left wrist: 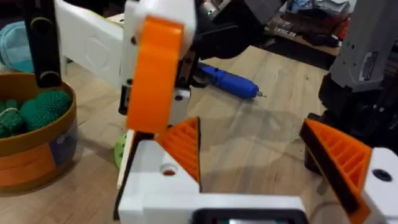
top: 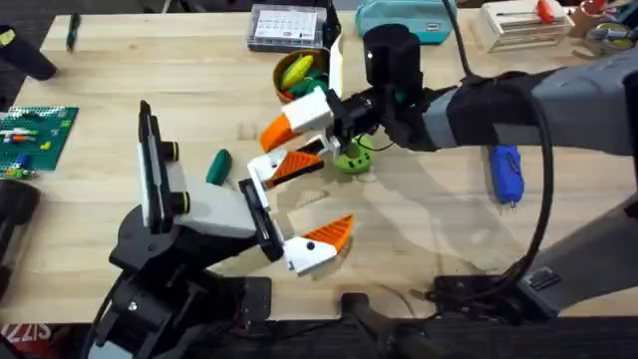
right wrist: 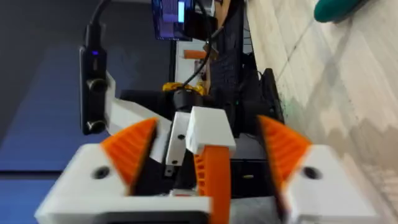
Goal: Pick up the gripper from the table and insert it into the empty holder that is missing its gripper. Then pick up a screw, insert it into the mounting hole, and use the screwdriver to tighten it. Finally, clean up the table by picking up the vegetable and placing it into the bucket.
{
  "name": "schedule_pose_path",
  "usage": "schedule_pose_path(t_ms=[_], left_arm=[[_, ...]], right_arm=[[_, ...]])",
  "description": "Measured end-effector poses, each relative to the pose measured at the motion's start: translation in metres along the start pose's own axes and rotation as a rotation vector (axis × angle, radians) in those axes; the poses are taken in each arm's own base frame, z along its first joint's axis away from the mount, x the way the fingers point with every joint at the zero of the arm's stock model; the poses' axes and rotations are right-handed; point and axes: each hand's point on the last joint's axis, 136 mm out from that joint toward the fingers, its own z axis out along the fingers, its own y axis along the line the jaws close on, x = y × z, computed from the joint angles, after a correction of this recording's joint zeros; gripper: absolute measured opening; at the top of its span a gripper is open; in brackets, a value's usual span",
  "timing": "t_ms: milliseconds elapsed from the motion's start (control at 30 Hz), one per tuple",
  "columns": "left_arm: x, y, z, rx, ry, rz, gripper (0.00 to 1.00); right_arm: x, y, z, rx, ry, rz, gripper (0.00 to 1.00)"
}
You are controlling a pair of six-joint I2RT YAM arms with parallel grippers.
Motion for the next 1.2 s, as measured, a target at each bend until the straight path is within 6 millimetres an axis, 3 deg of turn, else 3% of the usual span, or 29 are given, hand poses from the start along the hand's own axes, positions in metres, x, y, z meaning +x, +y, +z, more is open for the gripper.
schedule_pose_path(t_ms=[67, 367, 667, 900, 1033, 1200], left_arm=[[0.000, 0.000, 0.000, 0.003, 0.000, 0.000, 0.983], [0.000, -0.001, 0.000, 0.007, 0.002, -0.001, 0.983], [0.000, -0.001, 0.000, 0.007, 0.002, -0.001, 0.983], [0.000, -0.001, 0.000, 0.008, 0.002, -0.001, 0.983], [0.000, -0.002, 0.000, 0.014, 0.003, -0.001, 0.983], [0.001, -0.003, 0.000, 0.017, 0.003, -0.001, 0.983]], right_arm=[[0.000, 0.000, 0.000, 0.000, 0.000, -0.003, 0.987], [-0.015, 0.002, -0.015, 0.021, -0.079, -0.018, 0.994], [-0.045, 0.054, -0.068, 0.074, -0.314, -0.200, 0.994], [-0.057, 0.054, -0.120, 0.206, -0.513, -0.194, 0.995], [-0.052, 0.061, -0.158, 0.344, -0.646, -0.243, 0.995], [-0.038, 0.081, -0.158, 0.403, -0.650, -0.359, 0.995]])
